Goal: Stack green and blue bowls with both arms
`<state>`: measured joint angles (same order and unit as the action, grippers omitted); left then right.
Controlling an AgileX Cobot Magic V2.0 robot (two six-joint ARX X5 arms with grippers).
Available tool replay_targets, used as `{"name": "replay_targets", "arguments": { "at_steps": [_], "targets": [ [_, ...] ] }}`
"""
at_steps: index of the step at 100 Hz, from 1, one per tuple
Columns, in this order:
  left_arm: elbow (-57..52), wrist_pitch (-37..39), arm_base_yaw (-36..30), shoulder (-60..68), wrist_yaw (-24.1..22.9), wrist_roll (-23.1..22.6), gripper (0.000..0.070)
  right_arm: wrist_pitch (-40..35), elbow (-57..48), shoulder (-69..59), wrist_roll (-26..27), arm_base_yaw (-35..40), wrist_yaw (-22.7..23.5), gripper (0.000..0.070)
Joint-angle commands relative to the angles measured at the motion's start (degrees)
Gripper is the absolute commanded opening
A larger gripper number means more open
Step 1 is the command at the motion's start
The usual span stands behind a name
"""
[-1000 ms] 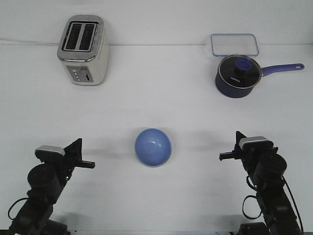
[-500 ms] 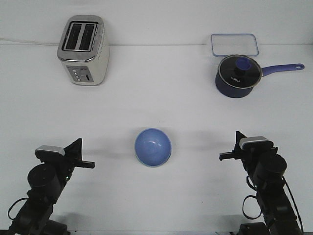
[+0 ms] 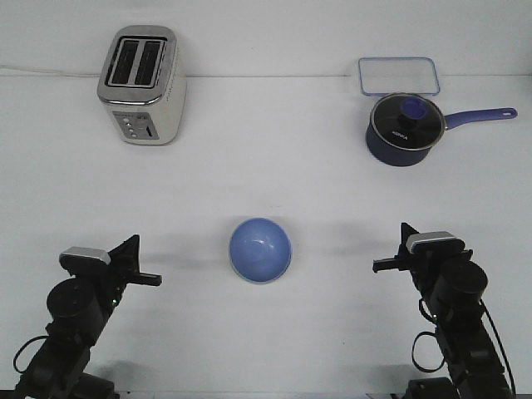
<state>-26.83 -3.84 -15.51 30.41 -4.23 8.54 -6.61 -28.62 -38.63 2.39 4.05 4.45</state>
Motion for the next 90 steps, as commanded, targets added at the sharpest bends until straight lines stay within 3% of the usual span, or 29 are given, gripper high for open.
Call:
{"name": "replay_targets", "arguments": {
  "at_steps": [1, 37, 59, 90],
  "targets": [
    [-0.63, 0.59, -0.11, 0.20, -0.07, 0.11, 0.0010, 0.61, -0.28, -0.04, 0.55, 0.11, 0.02, 0.0000],
    [0.87, 1.27, 3.10, -2.99, -0.09, -0.55, 0.0010, 0.63, -0.28, -0.04, 0.55, 0.11, 0.02, 0.0000],
    [7.85, 7.04, 5.60, -10.43, -0.07, -0.50, 0.0010, 0.63, -0.28, -0.04, 0.55, 0.11, 0.02, 0.0000],
    [17.97, 7.39, 7.10, -22.01, -0.04, 0.17, 0.0010, 0.63, -0.28, -0.04, 0.55, 0.11, 0.02, 0.0000]
  ]
}}
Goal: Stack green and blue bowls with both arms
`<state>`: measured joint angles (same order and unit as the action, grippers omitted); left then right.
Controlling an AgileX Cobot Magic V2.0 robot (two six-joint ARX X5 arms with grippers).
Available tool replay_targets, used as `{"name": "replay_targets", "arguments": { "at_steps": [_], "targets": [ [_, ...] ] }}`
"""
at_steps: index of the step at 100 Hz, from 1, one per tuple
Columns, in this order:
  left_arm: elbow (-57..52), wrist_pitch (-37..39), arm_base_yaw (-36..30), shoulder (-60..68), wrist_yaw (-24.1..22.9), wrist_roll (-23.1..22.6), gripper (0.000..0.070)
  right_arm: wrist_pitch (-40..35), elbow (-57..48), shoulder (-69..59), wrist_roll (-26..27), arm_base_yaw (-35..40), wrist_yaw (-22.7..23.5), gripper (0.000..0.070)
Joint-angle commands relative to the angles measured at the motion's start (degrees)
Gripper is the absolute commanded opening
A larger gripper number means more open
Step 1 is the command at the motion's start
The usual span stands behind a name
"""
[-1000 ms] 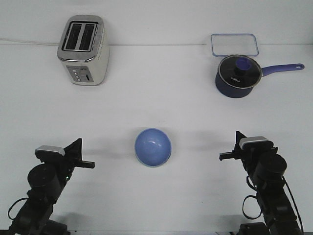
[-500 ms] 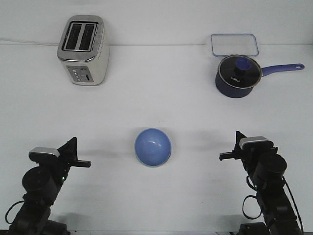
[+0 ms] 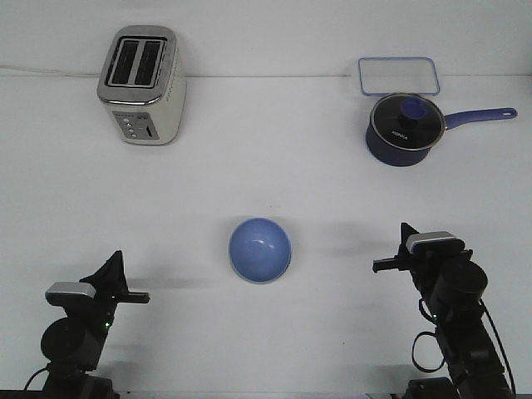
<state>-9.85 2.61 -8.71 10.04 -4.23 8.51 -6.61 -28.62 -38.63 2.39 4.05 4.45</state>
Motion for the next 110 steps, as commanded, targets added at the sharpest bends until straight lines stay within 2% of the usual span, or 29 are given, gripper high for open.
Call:
{"name": "replay_targets", "arguments": {
  "at_steps": [1, 22, 44, 66, 110],
  "targets": [
    [1.25, 0.94, 0.37, -2.03, -0.04, 0.20, 0.0010, 0.61, -0.28, -0.04, 0.55, 0.11, 0.02, 0.0000],
    [5.01, 1.05, 1.62, -8.39, 0.20, 0.17, 0.0010, 0.63, -0.28, -0.04, 0.55, 0.11, 0.02, 0.0000],
    [7.28, 4.57, 2.38, -9.88, 0.37, 0.15, 0.0010, 0.63, -0.28, -0.04, 0.55, 0.11, 0.02, 0.0000],
    [8.15, 5.09, 2.38, -9.88, 5.77, -1.68, 0.0010, 0.63, -0.28, -0.04, 0.55, 0.11, 0.02, 0.0000],
    [9.05, 7.39, 2.75, -9.88, 5.81, -3.72, 0.0010, 0.63, -0.28, -0.04, 0.55, 0.11, 0.02, 0.0000]
  ]
}}
